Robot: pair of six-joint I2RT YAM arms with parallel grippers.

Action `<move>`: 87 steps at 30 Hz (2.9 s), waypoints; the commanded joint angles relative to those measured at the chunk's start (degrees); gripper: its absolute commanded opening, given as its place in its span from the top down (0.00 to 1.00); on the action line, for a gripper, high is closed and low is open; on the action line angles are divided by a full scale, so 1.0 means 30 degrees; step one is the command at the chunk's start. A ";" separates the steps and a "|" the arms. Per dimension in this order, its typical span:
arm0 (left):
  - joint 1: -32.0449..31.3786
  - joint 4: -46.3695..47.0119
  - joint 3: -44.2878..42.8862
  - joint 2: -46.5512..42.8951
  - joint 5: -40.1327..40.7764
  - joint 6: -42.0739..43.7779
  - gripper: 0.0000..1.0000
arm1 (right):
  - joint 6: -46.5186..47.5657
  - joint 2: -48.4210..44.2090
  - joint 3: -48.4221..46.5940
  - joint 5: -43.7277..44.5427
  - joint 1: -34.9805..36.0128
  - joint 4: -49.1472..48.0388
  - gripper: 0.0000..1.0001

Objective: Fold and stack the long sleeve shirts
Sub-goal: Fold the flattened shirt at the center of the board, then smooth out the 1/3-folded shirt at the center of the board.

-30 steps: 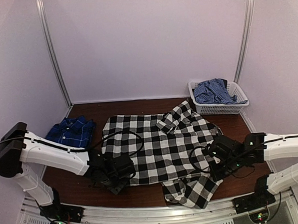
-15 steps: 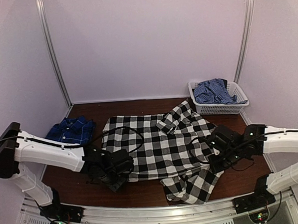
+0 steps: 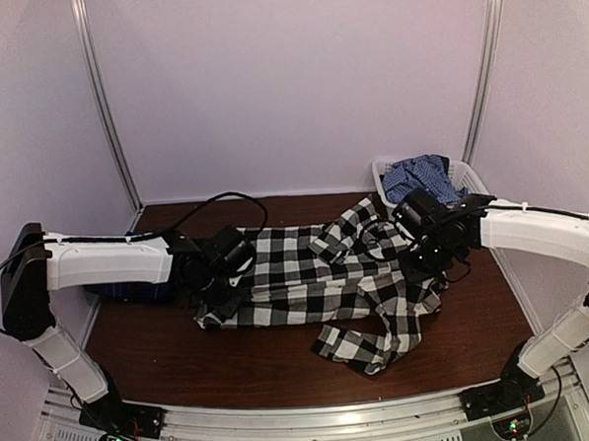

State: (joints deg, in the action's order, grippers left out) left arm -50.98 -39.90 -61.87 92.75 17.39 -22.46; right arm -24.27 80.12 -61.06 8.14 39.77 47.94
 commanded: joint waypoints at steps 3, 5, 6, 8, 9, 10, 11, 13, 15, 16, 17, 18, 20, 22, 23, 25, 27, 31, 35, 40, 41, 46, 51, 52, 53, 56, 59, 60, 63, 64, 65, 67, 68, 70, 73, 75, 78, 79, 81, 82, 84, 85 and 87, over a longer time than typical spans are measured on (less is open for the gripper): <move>0.1377 -0.0892 -0.1802 0.2715 0.0795 0.1876 0.97 | 0.2745 0.3903 -0.2107 0.1628 -0.1402 -0.0493 1.00; 0.1461 -0.0909 -0.2052 0.3261 0.0700 0.1943 0.94 | 0.3018 0.4895 -0.2604 0.1756 -0.1547 -0.0731 1.00; 0.1506 -0.0894 -0.2141 0.3443 0.0656 0.1948 0.94 | 0.3135 0.5344 -0.2860 0.1840 -0.1601 -0.0858 1.00; 0.1657 -0.0823 -0.2235 0.3653 0.0585 0.1953 0.91 | 0.3413 0.6100 -0.3366 0.1858 -0.1736 -0.1197 1.00; 0.1732 -0.0821 -0.2278 0.3687 0.0612 0.1949 0.89 | 0.3518 0.6417 -0.3622 0.1879 -0.1804 -0.1308 1.00; 0.1796 -0.0821 -0.2312 0.3702 0.0619 0.1949 0.87 | 0.3593 0.6801 -0.3877 0.1918 -0.1875 -0.1341 1.00; 0.1841 -0.0821 -0.2342 0.3704 0.0638 0.1934 0.84 | 0.3680 0.7124 -0.4125 0.1985 -0.1909 -0.1411 1.00; 0.1925 -0.0850 -0.2328 0.3634 0.0550 0.1945 0.80 | 0.3794 0.7713 -0.4541 0.2123 -0.1997 -0.1553 1.00; 0.2006 -0.0947 -0.2346 0.3572 0.0649 0.1934 0.74 | 0.3917 0.8280 -0.4901 0.2218 -0.2061 -0.1638 1.00; 0.2047 -0.0991 -0.2369 0.3526 0.0741 0.1918 0.72 | 0.3977 0.8532 -0.5099 0.2271 -0.2065 -0.1664 1.00; 0.2092 -0.0996 -0.2360 0.3513 0.0756 0.1912 0.71 | 0.4010 0.8765 -0.5281 0.2329 -0.2076 -0.1671 1.00; 0.2131 -0.1011 -0.2348 0.3458 0.0765 0.1919 0.69 | 0.4058 0.8981 -0.5458 0.2340 -0.2074 -0.1679 1.00; 0.2211 -0.1061 -0.2332 0.3400 0.0839 0.1920 0.67 | 0.4125 0.9374 -0.5828 0.2444 -0.2100 -0.1711 1.00; 0.2295 -0.1161 -0.2289 0.3299 0.0913 0.1920 0.63 | 0.4178 0.9661 -0.6165 0.2661 -0.2150 -0.1659 1.00; 0.2335 -0.1197 -0.2266 0.3199 0.0917 0.1901 0.61 | 0.4248 0.9792 -0.6315 0.2755 -0.2167 -0.1641 1.00; 0.2374 -0.1187 -0.2230 0.2917 0.0844 0.1859 0.56 | 0.4293 1.0060 -0.6688 0.2961 -0.2197 -0.1497 1.00; 0.2425 -0.1018 -0.2230 0.2527 0.0649 0.1852 0.52 | 0.4426 1.0245 -0.7058 0.3155 -0.2251 -0.1454 1.00; 0.2783 -0.0618 -0.2240 0.1991 0.0905 0.1654 0.53 | 0.4617 1.0573 -0.7893 0.3386 -0.2370 -0.1363 1.00; 0.3249 -0.0500 -0.2588 0.2117 0.2171 0.1510 0.58 | 0.4790 1.0849 -0.8345 0.3663 -0.2500 -0.1179 1.00; 0.3726 -0.0499 -0.3482 0.3053 0.3557 0.1552 0.55 | 0.4818 1.0941 -0.8325 0.3729 -0.2647 -0.1238 1.00; 0.3811 -0.0484 -0.3650 0.3242 0.3851 0.1537 0.53 | 0.4836 1.0945 -0.8212 0.3709 -0.2650 -0.1291 1.00; 0.4178 -0.0510 -0.4342 0.4186 0.4598 0.1538 0.52 | 0.4777 1.0906 -0.7553 0.3645 -0.2677 -0.1610 1.00; 0.4220 -0.0111 -0.4135 0.3872 0.3730 0.1286 0.52 | 0.4882 1.0886 -0.7277 0.3542 -0.2680 -0.2093 0.90; 0.4220 0.0311 -0.3885 0.3516 0.3250 0.1302 0.52 | 0.4881 1.0846 -0.7271 0.3580 -0.2687 -0.2127 0.86; 0.4220 0.0741 -0.3619 0.3142 0.2758 0.1278 0.52 | 0.4855 1.0728 -0.7237 0.3573 -0.2681 -0.2263 0.80; 0.4220 0.1913 -0.2816 0.1825 0.1569 0.1015 0.51 | 0.4634 0.9912 -0.6834 0.3757 -0.2686 -0.2597 0.63; 0.4220 0.3190 -0.1624 0.0502 0.0017 0.0762 0.50 | 0.4136 0.8488 -0.5977 0.3729 -0.2742 -0.2977 0.46; 0.4220 0.3938 -0.1136 0.0143 -0.0715 0.0695 0.50 | 0.3978 0.7998 -0.5604 0.3499 -0.2746 -0.3095 0.41; 0.4220 0.5528 0.0282 -0.0509 -0.2701 0.0333 0.48 | 0.3489 0.6409 -0.4237 0.2819 -0.2865 -0.3587 0.31; 0.4235 0.5898 0.0666 -0.0496 -0.3065 0.0161 0.47 | 0.3341 0.5932 -0.3690 0.2570 -0.2960 -0.3764 0.29; 0.4248 0.6299 0.1047 -0.0461 -0.3341 0.0019 0.47 | 0.3216 0.5569 -0.3042 0.2319 -0.3056 -0.3874 0.28; 0.4278 0.6994 0.1695 -0.0341 -0.3813 -0.0182 0.47 | 0.3016 0.4761 -0.1952 0.1861 -0.3382 -0.4349 0.27; 0.4301 0.7282 0.1967 -0.0237 -0.4046 -0.0225 0.46 | 0.2934 0.4404 -0.1394 0.1553 -0.3661 -0.4643 0.27; 0.4406 0.7806 0.2395 0.0004 -0.4471 -0.0276 0.46 | 0.2815 0.3688 -0.0417 0.0752 -0.4251 -0.5310 0.27; 0.4682 0.8490 0.2815 0.0429 -0.4959 -0.0249 0.46 | 0.2712 0.2708 0.0838 -0.0599 -0.4854 -0.6418 0.27; 0.4932 0.8796 0.2915 0.0768 -0.5197 -0.0195 0.47 | 0.2595 0.2289 0.1455 -0.1664 -0.5137 -0.7139 0.27; 0.5352 0.9112 0.3000 0.1134 -0.5127 -0.0135 0.51 | 0.2475 0.2287 0.2107 -0.2504 -0.5250 -0.7748 0.28; 0.5490 0.9184 0.3011 0.1200 -0.5060 -0.0106 0.52 | 0.2405 0.2370 0.2339 -0.2636 -0.5257 -0.8005 0.28; 0.5803 0.9449 0.3149 0.1350 -0.5146 -0.0053 0.58 | 0.2313 0.2575 0.2863 -0.3226 -0.5321 -0.8594 0.28; 0.5964 0.9574 0.3182 0.1486 -0.5242 -0.0022 0.63 | 0.2264 0.2703 0.3137 -0.3444 -0.5383 -0.8883 0.28; 0.6177 0.9758 0.3183 0.1676 -0.5085 -0.0014 0.72 | 0.2161 0.2882 0.3612 -0.3608 -0.5581 -0.9337 0.29; 0.6204 0.9832 0.3142 0.1777 -0.4887 -0.0007 0.77 | 0.2146 0.2946 0.3853 -0.3668 -0.5716 -0.9573 0.29; 0.6212 0.9899 0.3092 0.2009 -0.4544 0.0107 0.85 | 0.2137 0.3005 0.4354 -0.3969 -0.6097 -0.9968 0.29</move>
State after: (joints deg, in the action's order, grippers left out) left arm -32.93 -13.58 -52.80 97.43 2.74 -22.46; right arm -16.93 88.40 -50.61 -0.93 23.46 22.79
